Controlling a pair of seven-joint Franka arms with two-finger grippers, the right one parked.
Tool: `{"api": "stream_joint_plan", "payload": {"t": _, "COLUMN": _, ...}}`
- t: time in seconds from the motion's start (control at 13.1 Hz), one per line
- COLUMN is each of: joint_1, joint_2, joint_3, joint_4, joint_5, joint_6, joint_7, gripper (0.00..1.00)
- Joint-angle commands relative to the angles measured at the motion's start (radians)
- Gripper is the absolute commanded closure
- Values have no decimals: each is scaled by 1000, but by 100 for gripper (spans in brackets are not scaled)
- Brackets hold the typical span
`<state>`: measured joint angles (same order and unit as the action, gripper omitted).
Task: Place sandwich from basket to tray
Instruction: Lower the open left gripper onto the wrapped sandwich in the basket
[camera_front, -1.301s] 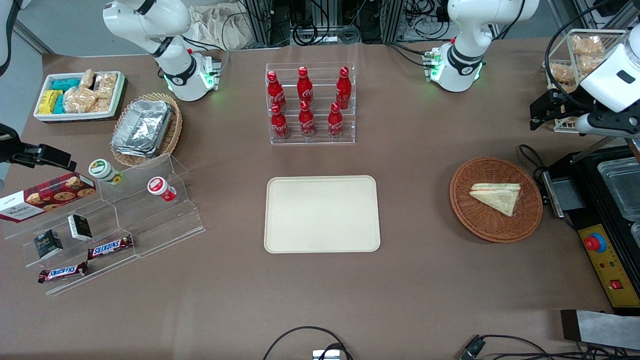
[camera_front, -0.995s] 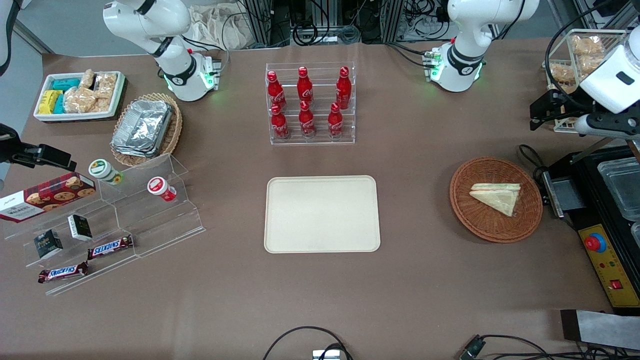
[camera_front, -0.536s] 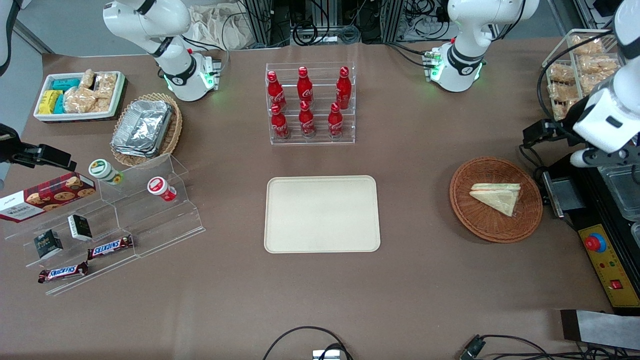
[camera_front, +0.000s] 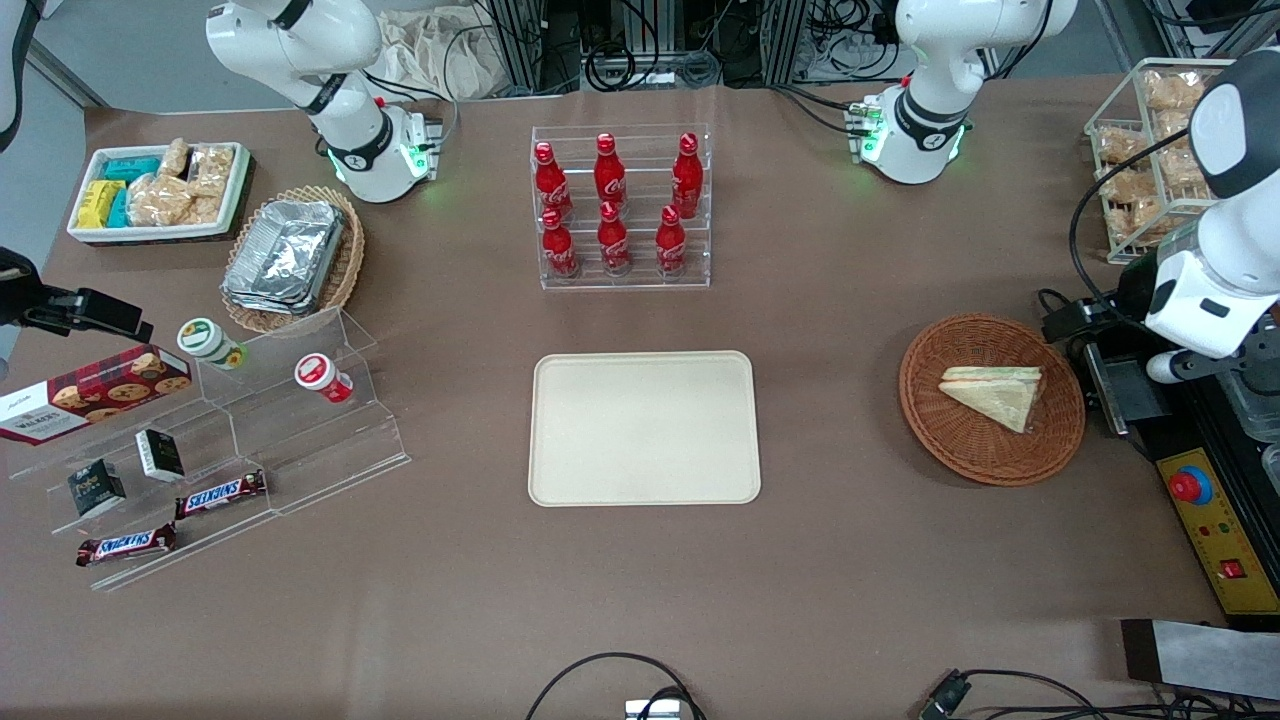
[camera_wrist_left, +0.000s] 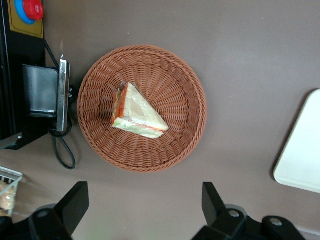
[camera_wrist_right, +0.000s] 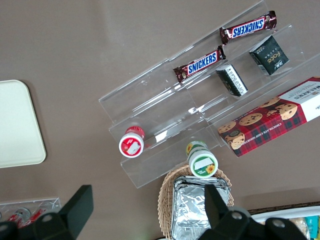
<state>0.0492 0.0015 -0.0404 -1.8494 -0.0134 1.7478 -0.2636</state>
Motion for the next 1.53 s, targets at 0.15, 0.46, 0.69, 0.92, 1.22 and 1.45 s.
{"api": "stream_joint_plan", "payload": {"t": 0.15, "joint_1": 46, "joint_2": -83, "joint_3": 8, "joint_4": -246, "joint_5": -63, "joint_6": 224, "joint_7": -135, "gripper": 0}}
{"api": "stream_joint_plan", "payload": {"t": 0.46, "joint_1": 106, "joint_2": -69, "joint_3": 8, "joint_4": -379, "joint_5": -80, "joint_6": 413, "joint_7": -155, "gripper": 0}}
{"api": "stream_joint_plan", "payload": {"t": 0.69, "joint_1": 129, "joint_2": -17, "joint_3": 13, "joint_4": -407, "joint_5": -117, "joint_6": 504, "joint_7": -221, "gripper": 0}}
{"api": "stream_joint_plan", "payload": {"t": 0.92, "joint_1": 129, "joint_2": 11, "joint_3": 13, "joint_4": -511, "joint_5": -122, "joint_6": 695, "joint_7": -236, "gripper": 0}}
{"api": "stream_joint_plan", "payload": {"t": 1.22, "joint_1": 129, "joint_2": 90, "joint_3": 13, "joint_4": -551, "joint_5": -191, "joint_6": 838, "joint_7": -236, "gripper": 0}}
{"api": "stream_joint_plan", "payload": {"t": 1.45, "joint_1": 129, "joint_2": 124, "joint_3": 11, "joint_4": -567, "joint_5": -206, "joint_6": 894, "joint_7": -236, "gripper": 0}}
